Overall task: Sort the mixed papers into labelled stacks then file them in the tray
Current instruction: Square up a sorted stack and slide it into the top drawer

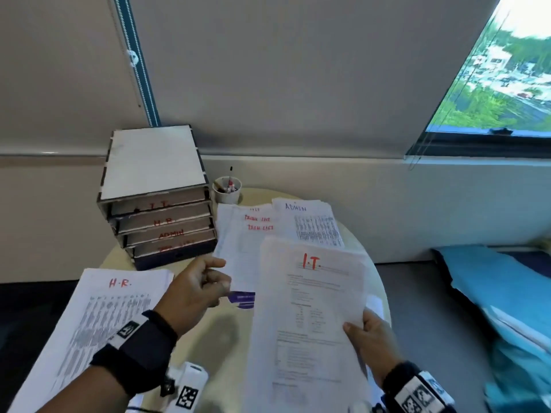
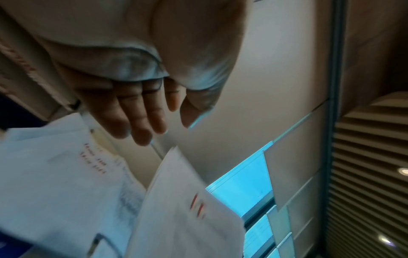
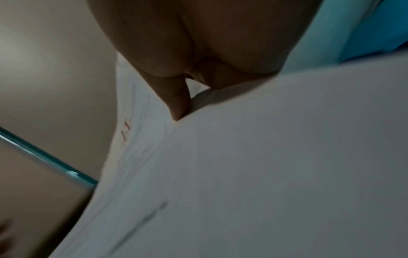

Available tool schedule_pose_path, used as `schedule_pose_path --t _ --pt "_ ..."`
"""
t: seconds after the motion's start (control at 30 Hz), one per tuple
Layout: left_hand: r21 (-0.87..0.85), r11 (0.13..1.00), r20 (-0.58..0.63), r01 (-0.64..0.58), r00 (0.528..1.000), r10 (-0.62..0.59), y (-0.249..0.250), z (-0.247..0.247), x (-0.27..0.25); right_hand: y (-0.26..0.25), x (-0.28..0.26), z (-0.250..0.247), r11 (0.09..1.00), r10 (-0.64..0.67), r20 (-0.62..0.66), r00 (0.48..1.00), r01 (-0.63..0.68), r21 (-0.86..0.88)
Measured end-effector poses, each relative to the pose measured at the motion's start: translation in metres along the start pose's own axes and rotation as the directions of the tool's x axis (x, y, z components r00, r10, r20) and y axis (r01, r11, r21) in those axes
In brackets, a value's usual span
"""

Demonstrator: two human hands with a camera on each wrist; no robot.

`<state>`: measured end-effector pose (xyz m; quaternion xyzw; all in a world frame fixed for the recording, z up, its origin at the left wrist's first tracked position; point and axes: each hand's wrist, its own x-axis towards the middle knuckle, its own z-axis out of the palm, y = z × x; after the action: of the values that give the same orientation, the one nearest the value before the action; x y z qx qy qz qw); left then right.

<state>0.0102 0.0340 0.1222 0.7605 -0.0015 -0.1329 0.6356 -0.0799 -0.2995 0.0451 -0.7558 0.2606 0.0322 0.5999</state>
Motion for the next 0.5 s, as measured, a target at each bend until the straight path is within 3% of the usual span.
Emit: schedule_pose_path --t 0.07,0.13,0.27,0.4,0.5 --pt "0.044 0.997 -0.017 0.055 0.998 -0.055 -0.024 -0.001 0.003 0.055 0.018 -0.021 0.979 0.070 0.003 0.998 -0.068 -0.193" --pt "0.094 0.990 -0.017 0.102 0.995 -0.101 -0.046 0.000 0.002 0.092 0.028 -0.034 0.951 0.123 -0.023 0.992 -0.124 -0.282" --pt "0.204 0.964 -0.001 0.171 0.985 -0.174 -0.080 0.005 -0.004 0.099 0.042 -0.046 0.898 0.163 -0.186 0.969 -0.224 -0.379" --pt "0.305 0.929 0.056 0.210 0.970 -0.238 -0.105 0.005 -0.011 0.101 0.069 -0.058 0.850 0.204 -0.227 0.952 -0.287 -0.442" --pt "0.345 0.907 0.053 0.243 0.959 -0.277 -0.114 0.004 -0.013 0.113 0.081 -0.070 0.665 0.227 -0.317 0.921 -0.384 -0.640"
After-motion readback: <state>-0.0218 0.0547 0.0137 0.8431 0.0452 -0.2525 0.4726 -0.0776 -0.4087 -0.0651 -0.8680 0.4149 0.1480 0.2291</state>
